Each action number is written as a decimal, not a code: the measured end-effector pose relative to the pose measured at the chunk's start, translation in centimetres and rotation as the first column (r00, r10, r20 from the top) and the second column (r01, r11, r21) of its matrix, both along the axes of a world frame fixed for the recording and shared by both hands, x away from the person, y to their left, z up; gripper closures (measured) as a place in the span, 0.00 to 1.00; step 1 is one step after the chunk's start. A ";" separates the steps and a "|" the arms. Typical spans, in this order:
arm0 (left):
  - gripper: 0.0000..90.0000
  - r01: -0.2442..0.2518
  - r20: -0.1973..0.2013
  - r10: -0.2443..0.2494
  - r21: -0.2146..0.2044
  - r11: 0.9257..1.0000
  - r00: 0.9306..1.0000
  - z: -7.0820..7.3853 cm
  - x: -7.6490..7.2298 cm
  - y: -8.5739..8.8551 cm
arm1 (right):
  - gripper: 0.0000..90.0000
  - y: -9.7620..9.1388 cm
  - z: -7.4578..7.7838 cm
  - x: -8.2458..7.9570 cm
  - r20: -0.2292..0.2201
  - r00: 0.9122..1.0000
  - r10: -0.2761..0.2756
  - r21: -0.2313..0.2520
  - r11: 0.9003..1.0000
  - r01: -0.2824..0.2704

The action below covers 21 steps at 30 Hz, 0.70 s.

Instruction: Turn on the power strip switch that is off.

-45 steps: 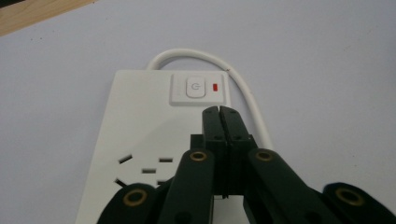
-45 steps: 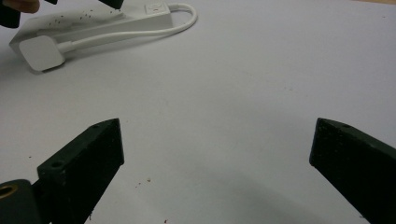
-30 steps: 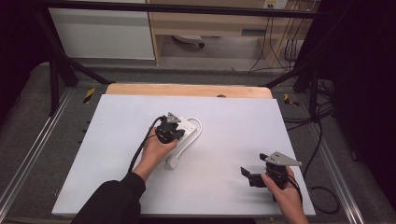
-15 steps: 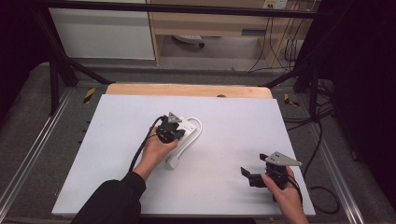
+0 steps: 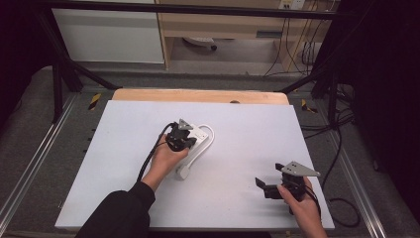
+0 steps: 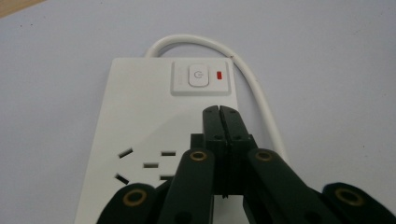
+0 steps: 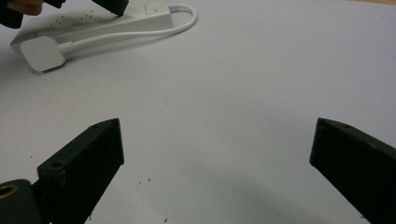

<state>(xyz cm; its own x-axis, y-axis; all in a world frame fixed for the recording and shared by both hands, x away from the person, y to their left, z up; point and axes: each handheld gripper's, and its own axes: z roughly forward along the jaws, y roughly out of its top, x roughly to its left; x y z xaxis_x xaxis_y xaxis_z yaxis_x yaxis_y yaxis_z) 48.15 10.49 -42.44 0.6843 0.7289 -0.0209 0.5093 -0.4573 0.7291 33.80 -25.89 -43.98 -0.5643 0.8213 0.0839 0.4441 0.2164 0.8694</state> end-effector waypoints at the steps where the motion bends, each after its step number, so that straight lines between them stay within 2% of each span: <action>1: 1.00 0.000 0.000 0.000 0.000 1.000 1.000 0.0 0.0 0.0 | 0.04 0.0 0.0 0.0 0.000 1.000 0.001 -0.001 1.000 -0.001; 7: 1.00 0.000 -0.001 0.000 0.005 1.000 1.000 0.0 0.0 -0.1 | 0.04 0.1 0.0 0.0 -0.003 1.000 0.002 -0.001 1.000 -0.002; 10: 1.00 0.003 0.006 -0.004 0.021 1.000 1.000 0.0 0.0 -0.2 | 0.04 0.1 0.0 0.0 -0.003 1.000 0.001 0.000 1.000 -0.001; 21: 1.00 0.001 0.000 -0.001 0.014 1.000 1.000 0.0 0.1 -0.2 | 0.04 0.0 0.0 0.0 -0.004 1.000 0.001 0.000 1.000 -0.001</action>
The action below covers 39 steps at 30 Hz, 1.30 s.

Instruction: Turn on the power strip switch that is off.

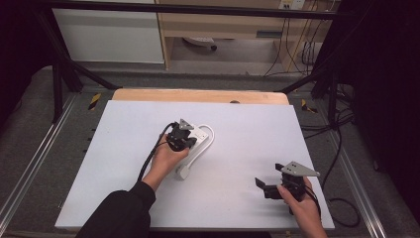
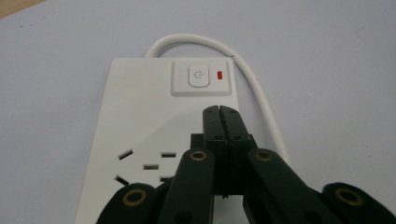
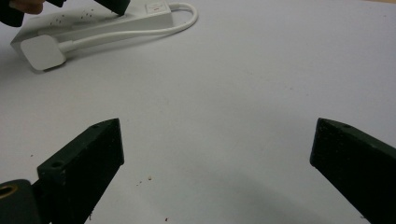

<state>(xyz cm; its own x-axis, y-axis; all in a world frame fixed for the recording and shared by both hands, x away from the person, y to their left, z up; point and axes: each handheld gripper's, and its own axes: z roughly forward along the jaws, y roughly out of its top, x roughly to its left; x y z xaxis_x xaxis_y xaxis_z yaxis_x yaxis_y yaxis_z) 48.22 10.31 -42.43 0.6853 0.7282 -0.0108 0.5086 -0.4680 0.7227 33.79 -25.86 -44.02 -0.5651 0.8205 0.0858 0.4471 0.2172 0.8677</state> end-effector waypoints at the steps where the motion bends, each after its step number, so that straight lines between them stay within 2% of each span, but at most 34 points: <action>1: 1.00 0.001 0.000 -0.001 0.001 1.000 1.000 0.0 0.0 0.0 | 0.04 0.0 0.0 0.0 0.000 1.000 0.000 -0.001 1.000 0.000; 3: 1.00 -0.001 -0.005 0.001 0.011 1.000 1.000 -0.1 0.0 -0.1 | 0.04 0.0 0.0 0.0 0.001 1.000 0.001 -0.002 1.000 -0.001; 32: 1.00 -0.008 0.000 0.008 -0.026 1.000 1.000 -0.4 0.2 -0.3 | 0.04 -0.1 0.0 0.0 0.003 1.000 -0.004 0.002 1.000 0.004; 39: 1.00 -0.005 0.005 0.005 -0.022 1.000 1.000 -0.4 0.2 -0.3 | 0.04 -0.1 0.0 0.0 0.003 1.000 -0.005 0.002 1.000 0.005</action>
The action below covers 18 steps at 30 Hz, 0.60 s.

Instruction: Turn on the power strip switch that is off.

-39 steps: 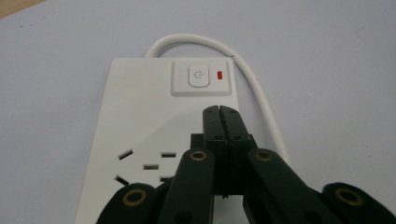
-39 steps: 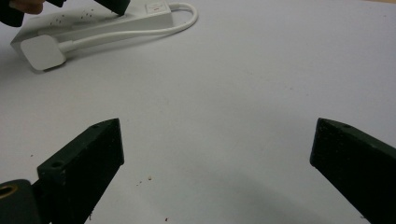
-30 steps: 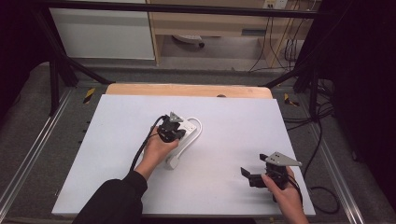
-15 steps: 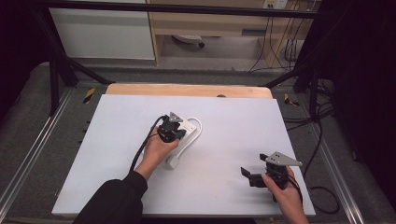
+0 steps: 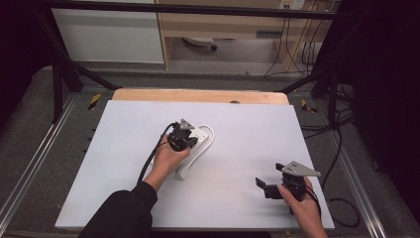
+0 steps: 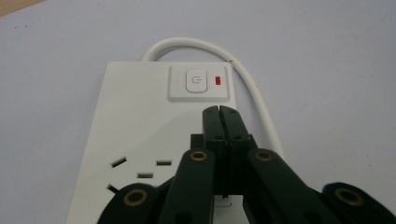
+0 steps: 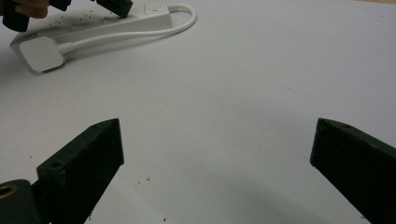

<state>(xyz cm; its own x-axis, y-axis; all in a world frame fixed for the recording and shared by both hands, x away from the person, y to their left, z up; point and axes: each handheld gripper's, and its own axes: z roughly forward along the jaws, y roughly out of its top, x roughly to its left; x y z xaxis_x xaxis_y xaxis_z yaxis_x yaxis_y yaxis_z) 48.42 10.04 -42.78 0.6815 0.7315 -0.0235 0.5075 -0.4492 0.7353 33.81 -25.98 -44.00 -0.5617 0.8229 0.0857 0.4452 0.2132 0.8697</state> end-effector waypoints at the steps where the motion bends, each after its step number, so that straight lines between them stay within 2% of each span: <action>1: 1.00 0.000 0.001 0.000 -0.001 1.000 1.000 0.0 0.0 0.0 | 0.04 0.0 0.0 0.0 -0.002 1.000 -0.001 0.002 1.000 0.001; 18: 1.00 0.001 0.032 -0.001 -0.028 1.000 0.999 0.5 -0.2 0.1 | 0.04 0.0 0.0 0.0 -0.002 1.000 0.000 0.000 1.000 0.000</action>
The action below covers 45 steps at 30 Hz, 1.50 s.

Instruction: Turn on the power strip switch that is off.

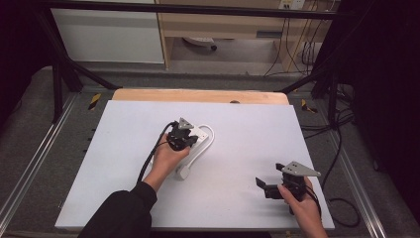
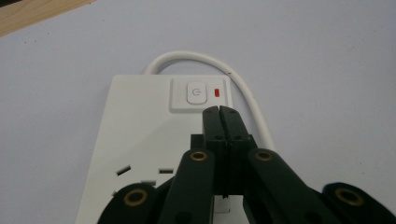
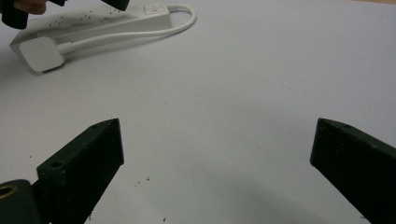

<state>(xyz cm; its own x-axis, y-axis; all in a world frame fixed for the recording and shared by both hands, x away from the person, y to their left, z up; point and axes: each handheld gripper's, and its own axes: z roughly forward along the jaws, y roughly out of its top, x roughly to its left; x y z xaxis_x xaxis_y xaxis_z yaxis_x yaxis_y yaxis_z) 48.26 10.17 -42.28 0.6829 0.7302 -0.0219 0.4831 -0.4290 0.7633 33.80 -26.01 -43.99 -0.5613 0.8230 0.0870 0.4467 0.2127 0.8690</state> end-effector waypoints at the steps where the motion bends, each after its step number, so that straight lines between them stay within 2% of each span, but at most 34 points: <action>1: 1.00 -0.002 0.002 0.002 -0.005 1.000 1.000 0.0 0.0 0.0 | 0.04 0.0 0.0 0.0 -0.001 1.000 -0.001 0.001 1.000 0.001; 8: 1.00 -0.005 0.008 0.005 -0.017 1.000 1.000 0.2 -0.1 0.0 | 0.04 0.0 0.0 0.0 0.001 1.000 -0.001 0.000 1.000 0.001; 24: 0.86 0.001 0.034 0.000 -0.047 0.999 0.999 0.9 -0.4 0.0 | 0.04 0.0 0.0 0.0 0.000 1.000 -0.002 0.002 1.000 0.002; 35: 0.66 -0.002 0.044 0.007 -0.096 0.995 0.999 1.3 -0.5 0.0 | 0.04 0.0 0.0 0.0 0.000 1.000 -0.002 0.002 1.000 0.002; 38: 0.57 -0.009 0.052 0.014 -0.095 0.995 0.999 1.4 -0.6 0.0 | 0.04 0.0 0.0 0.0 0.000 1.000 -0.002 0.002 1.000 0.002; 45: 0.43 -0.007 0.060 0.014 -0.104 0.995 0.998 1.5 -0.7 -0.1 | 0.04 0.0 0.0 0.0 0.000 1.000 0.000 0.001 1.000 0.000</action>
